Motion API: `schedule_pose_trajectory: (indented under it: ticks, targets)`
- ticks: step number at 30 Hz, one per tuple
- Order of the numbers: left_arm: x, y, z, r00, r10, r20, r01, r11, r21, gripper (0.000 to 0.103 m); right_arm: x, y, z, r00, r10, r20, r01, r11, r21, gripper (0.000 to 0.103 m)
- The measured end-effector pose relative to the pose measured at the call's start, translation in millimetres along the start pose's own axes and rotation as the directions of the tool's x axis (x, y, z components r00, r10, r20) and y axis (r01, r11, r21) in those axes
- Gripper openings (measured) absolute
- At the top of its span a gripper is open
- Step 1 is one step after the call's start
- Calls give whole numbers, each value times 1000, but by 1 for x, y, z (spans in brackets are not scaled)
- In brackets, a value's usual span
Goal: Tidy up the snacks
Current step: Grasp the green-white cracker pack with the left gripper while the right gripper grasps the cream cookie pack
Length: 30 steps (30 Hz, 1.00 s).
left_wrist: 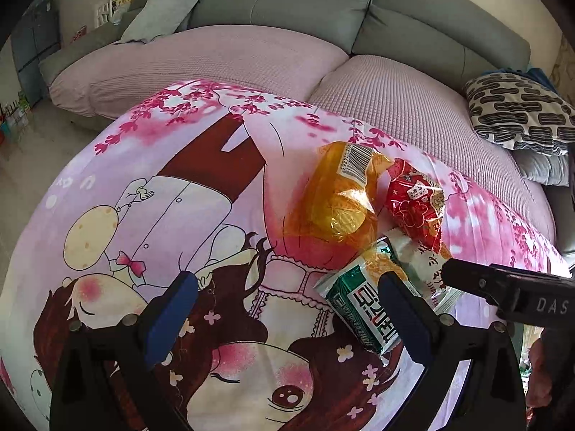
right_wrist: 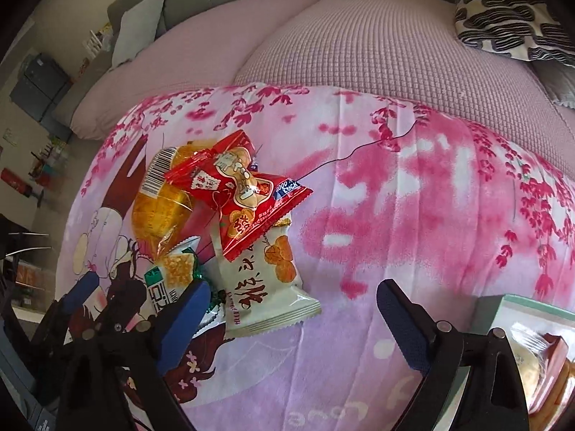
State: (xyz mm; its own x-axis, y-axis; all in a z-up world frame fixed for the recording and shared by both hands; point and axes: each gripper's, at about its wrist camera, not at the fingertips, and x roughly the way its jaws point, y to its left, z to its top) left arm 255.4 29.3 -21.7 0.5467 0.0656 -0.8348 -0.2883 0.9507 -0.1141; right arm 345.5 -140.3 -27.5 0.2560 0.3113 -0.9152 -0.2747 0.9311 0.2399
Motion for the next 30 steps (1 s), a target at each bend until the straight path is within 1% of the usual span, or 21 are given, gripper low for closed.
schedule_pose_trajectory:
  ticks: [2, 5, 9, 12, 14, 15, 17, 20, 25, 27, 30]
  targets:
    - [2, 1, 0, 1000, 4, -8, -4, 1000, -6, 100, 10, 2, 4, 999, 6, -31, -6, 1000, -10, 95]
    - [4, 5, 0, 1000, 14, -12, -14, 1000, -19, 100, 21, 10, 6, 998, -20, -51, 18, 999, -43, 93]
    - [5, 12, 0, 1000, 21, -20, -22, 999, -47, 100, 30, 21, 8, 997, -55, -52, 50, 995, -86, 92]
    - [5, 13, -1, 1000, 21, -23, -23, 998, -56, 100, 34, 28, 8, 995, -91, -43, 86, 990, -115, 87]
    - [5, 12, 0, 999, 19, -27, -20, 998, -58, 100, 36, 32, 7, 995, -96, -32, 91, 987, -131, 78]
    - [6, 12, 0, 999, 15, -31, -17, 998, -60, 100, 36, 33, 6, 995, -95, -29, 90, 987, -136, 75]
    - [7, 9, 0, 999, 6, -36, -8, 998, -55, 100, 33, 32, 3, 995, -95, -24, 91, 986, -140, 64]
    - [7, 1, 1, 999, 1, -41, -3, 999, -45, 100, 27, 25, -1, 996, -90, -25, 86, 986, -140, 58]
    - [10, -18, 4, 998, -39, -55, 37, 999, -24, 100, 20, 16, -10, 995, -99, -19, 96, 985, -145, 55]
    - [13, -26, 4, 997, -38, -67, 37, 999, -14, 100, 16, 7, -15, 993, -117, -11, 115, 985, -125, 55]
    - [21, -32, 5, 994, -52, -93, 51, 999, -15, 100, 8, -7, -23, 994, -108, -3, 107, 991, -80, 55]
